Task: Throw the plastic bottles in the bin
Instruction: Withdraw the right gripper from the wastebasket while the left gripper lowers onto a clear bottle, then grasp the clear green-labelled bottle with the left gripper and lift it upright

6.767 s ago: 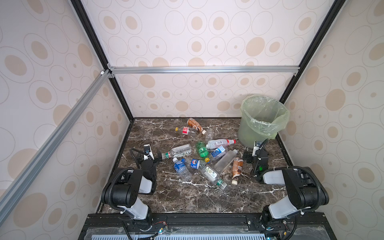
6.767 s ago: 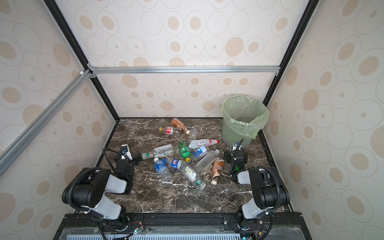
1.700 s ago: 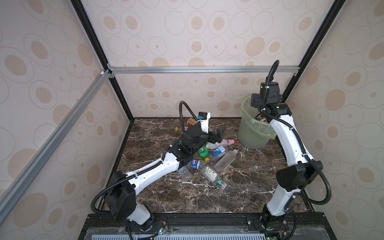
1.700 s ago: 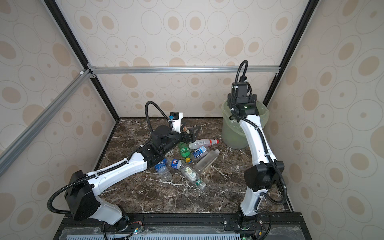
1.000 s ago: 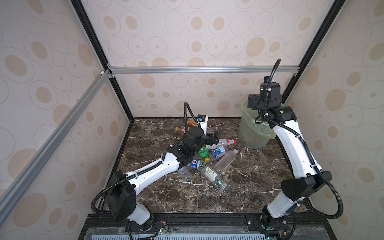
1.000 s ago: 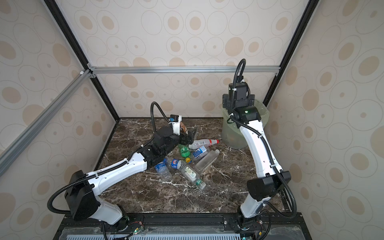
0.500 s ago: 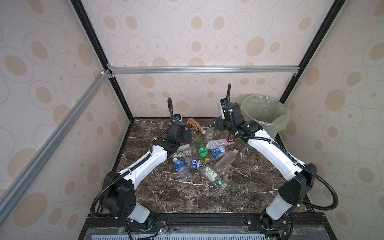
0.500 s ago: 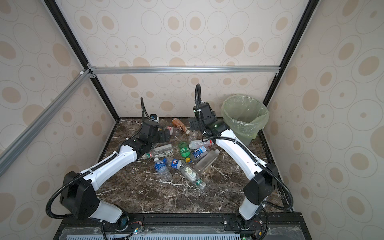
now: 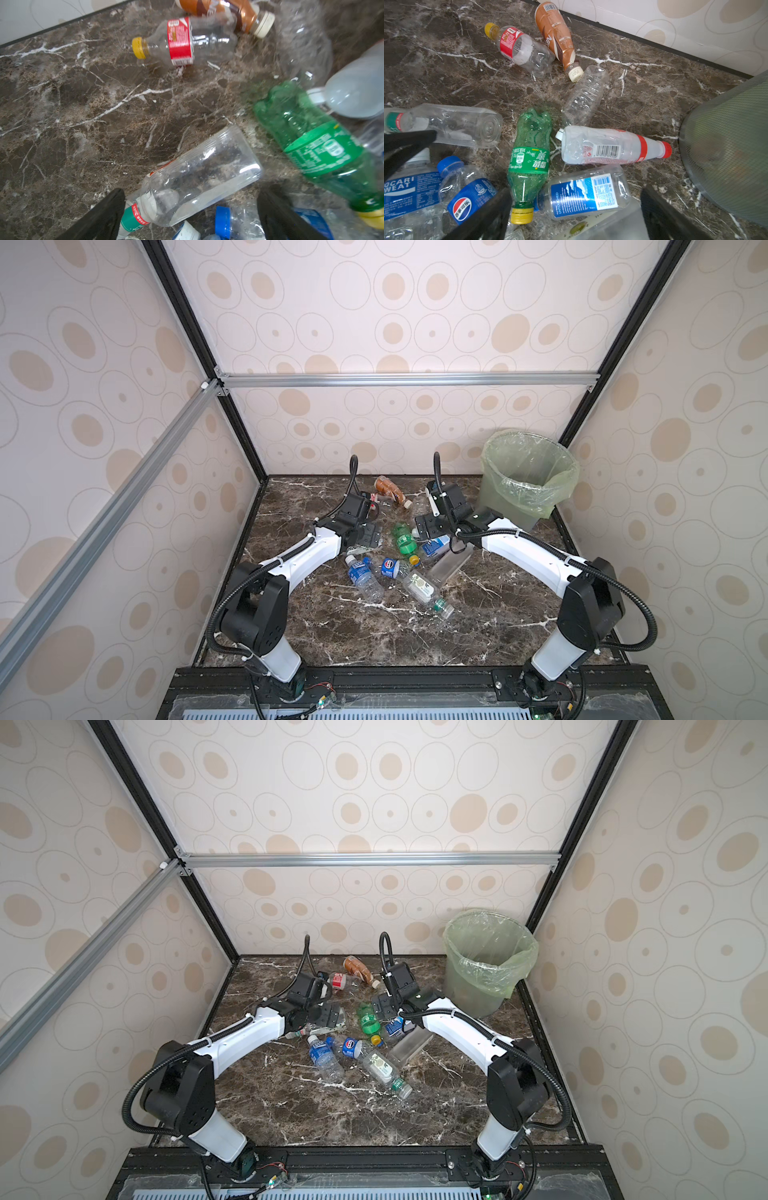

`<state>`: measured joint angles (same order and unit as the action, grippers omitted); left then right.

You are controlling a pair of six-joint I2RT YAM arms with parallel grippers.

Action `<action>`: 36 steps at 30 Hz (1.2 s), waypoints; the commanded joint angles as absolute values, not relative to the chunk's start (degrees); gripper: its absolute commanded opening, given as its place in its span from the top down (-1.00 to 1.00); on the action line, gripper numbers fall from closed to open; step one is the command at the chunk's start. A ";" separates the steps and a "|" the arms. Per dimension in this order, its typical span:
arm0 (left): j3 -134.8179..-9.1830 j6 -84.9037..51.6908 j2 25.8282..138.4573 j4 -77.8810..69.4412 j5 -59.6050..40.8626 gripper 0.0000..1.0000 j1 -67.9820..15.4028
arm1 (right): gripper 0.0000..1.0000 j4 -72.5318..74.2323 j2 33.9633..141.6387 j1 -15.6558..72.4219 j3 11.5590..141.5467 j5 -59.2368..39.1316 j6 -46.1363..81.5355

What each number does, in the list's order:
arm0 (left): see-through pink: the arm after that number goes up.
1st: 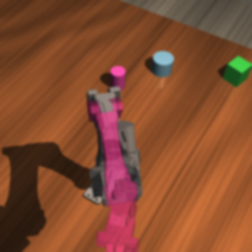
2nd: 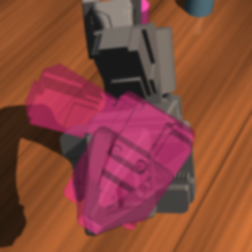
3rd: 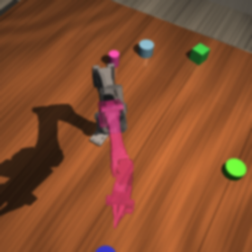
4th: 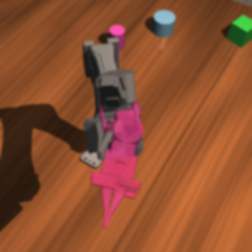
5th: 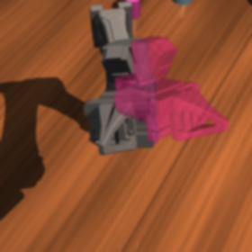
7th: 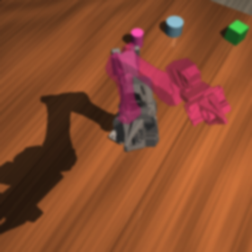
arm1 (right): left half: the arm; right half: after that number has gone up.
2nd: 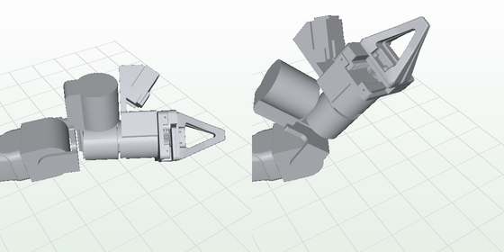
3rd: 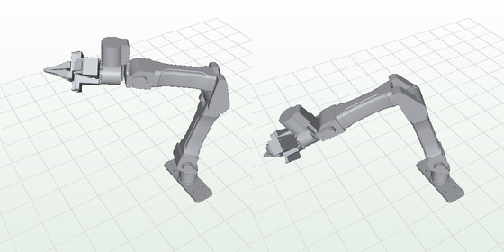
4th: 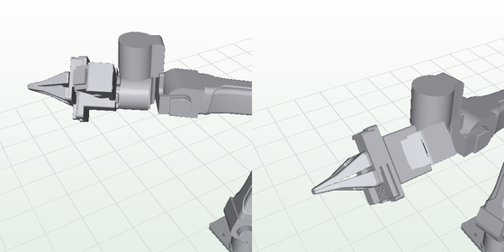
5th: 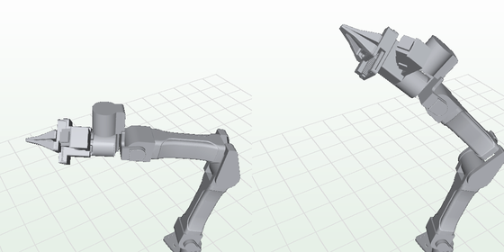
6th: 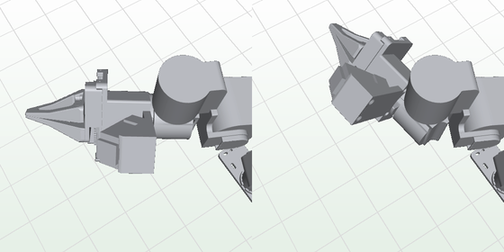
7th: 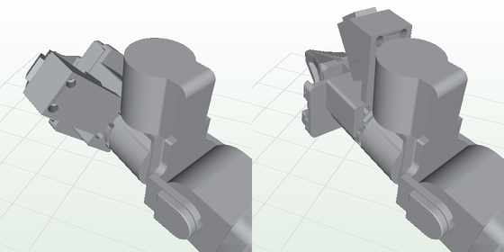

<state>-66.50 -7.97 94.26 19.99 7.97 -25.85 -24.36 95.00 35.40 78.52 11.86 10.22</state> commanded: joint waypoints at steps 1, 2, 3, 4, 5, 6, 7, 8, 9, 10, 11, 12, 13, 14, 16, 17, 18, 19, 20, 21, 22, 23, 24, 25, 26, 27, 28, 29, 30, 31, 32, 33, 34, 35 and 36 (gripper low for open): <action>-67.58 -0.01 96.25 22.68 7.46 -0.98 -25.88 | -0.99 -20.77 91.44 35.43 75.57 9.12 12.41; -67.88 1.19 97.30 23.11 7.61 -0.98 -25.92 | -0.99 -20.12 91.17 35.48 74.89 8.78 12.70; -68.67 2.53 98.74 24.23 7.61 -0.98 -25.93 | -0.99 -19.86 91.06 35.42 74.64 8.30 12.98; -69.42 3.82 100.09 25.33 7.76 -0.98 -25.93 | -0.99 -20.00 91.22 35.42 74.83 7.79 13.13; -69.68 4.72 101.09 25.69 8.26 -0.99 -25.89 | -0.99 -20.15 91.16 35.45 74.96 7.57 13.18; -70.22 5.47 102.01 26.40 8.50 -0.98 -25.90 | -1.00 -20.38 90.99 35.44 75.11 7.63 13.10; -70.56 5.86 102.58 26.88 8.38 -0.98 -25.82 | -0.99 -20.30 90.86 35.47 74.98 7.92 13.09; -70.49 6.16 102.90 26.60 8.07 -0.98 -25.80 | -0.99 -20.07 90.62 35.43 74.66 8.19 13.09; -70.32 6.53 103.00 25.94 7.39 -0.98 -25.84 | -0.99 -19.72 90.28 35.44 74.25 8.45 13.10; -70.38 6.81 103.33 25.55 7.19 -0.98 -25.78 | -0.99 -19.50 90.17 35.50 74.05 8.52 13.10; -70.71 7.00 103.85 25.50 7.50 -0.98 -25.75 | -0.99 -19.42 90.04 35.42 73.92 8.42 13.14; -71.29 7.27 104.65 25.79 7.89 -0.98 -25.60 | -0.99 -19.50 90.09 35.50 74.05 8.28 13.18; -72.21 7.56 105.44 26.26 8.39 -0.98 -25.52 | -0.99 -19.55 90.13 35.45 74.18 8.19 13.21; -73.00 7.81 106.23 26.64 9.05 -0.98 -25.48 | -0.99 -19.55 90.19 35.50 74.14 8.14 13.25; -74.45 8.39 107.50 27.34 9.83 -0.98 -25.23 | -0.99 -19.51 90.20 35.49 74.00 8.12 13.32; -74.80 8.59 107.80 27.33 9.93 -0.98 -24.99 | -0.99 -19.58 90.24 35.50 74.01 8.29 13.31; -75.08 8.70 108.16 27.21 9.93 -0.98 -24.59 | -0.99 -19.67 90.22 35.43 74.05 8.36 13.35; -75.33 8.63 108.35 27.16 9.82 -0.98 -24.27 | -0.99 -19.54 90.18 35.43 73.93 8.43 13.34; -75.64 8.62 108.48 27.28 9.38 -0.98 -23.85 | -1.00 -19.55 90.11 35.43 73.92 8.36 13.35; -75.76 8.76 108.63 27.12 9.00 -0.98 -23.49 | -0.99 -19.55 90.09 35.46 73.91 8.34 13.39; -75.91 8.71 108.65 26.99 8.80 -0.98 -23.22 | -1.00 -19.53 90.09 35.42 73.91 8.26 13.44; -76.09 8.78 108.84 26.94 8.66 -0.98 -22.91 | -0.99 -19.47 90.09 35.47 73.84 8.32 13.50; -76.32 8.74 108.98 27.03 8.57 -0.98 -22.69 | -0.99 -19.37 90.19 35.43 73.83 8.36 13.53; -76.53 8.70 109.15 27.21 8.28 -0.98 -22.40 | -1.00 -19.44 90.22 35.48 73.83 8.43 13.46; -76.72 8.55 109.31 27.34 8.04 -0.96 -22.10 | -0.99 -19.51 90.26 35.47 73.83 8.50 13.57; -76.73 8.57 109.33 27.33 7.88 -0.92 -22.06 | -0.99 -19.45 90.27 35.44 73.82 8.53 13.61; -76.64 8.53 109.34 27.33 7.60 -0.86 -21.97 | -0.99 -19.42 90.31 35.45 73.76 8.52 13.68; -76.37 8.60 109.27 27.07 7.47 -0.82 -21.82 | -0.99 -19.34 90.29 35.47 73.78 8.50 13.69; -76.06 8.65 109.23 26.69 7.45 -0.77 -21.81 | -0.99 -19.34 90.35 35.42 73.77 8.50 13.80; -75.78 8.74 109.25 26.50 7.42 -0.68 -21.76 | -1.00 -19.34 90.48 35.42 73.70 8.61 13.83; -75.81 8.79 109.40 26.48 7.39 -0.60 -21.70 | -1.00 -19.34 90.44 35.48 73.65 8.65 13.83; -75.68 8.79 109.47 26.48 7.38 -0.57 -21.71 | -0.99 -19.34 90.51 35.43 73.65 8.70 13.82; -75.52 8.83 109.51 26.31 7.32 -0.54 -21.65 | -0.99 -19.29 90.38 35.46 73.59 8.75 13.90; -75.49 8.79 109.53 26.20 7.00 -0.51 -21.46 | -0.99 -19.26 90.35 35.44 73.52 8.85 13.93; -75.50 8.77 109.66 26.26 6.73 -0.49 -21.34 | -0.99 -19.10 90.27 35.47 73.48 8.96 13.89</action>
<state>-74.52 7.46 108.57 25.58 7.77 -21.78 -20.01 91.81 35.38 74.24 8.62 13.06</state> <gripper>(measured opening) 0.751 0.996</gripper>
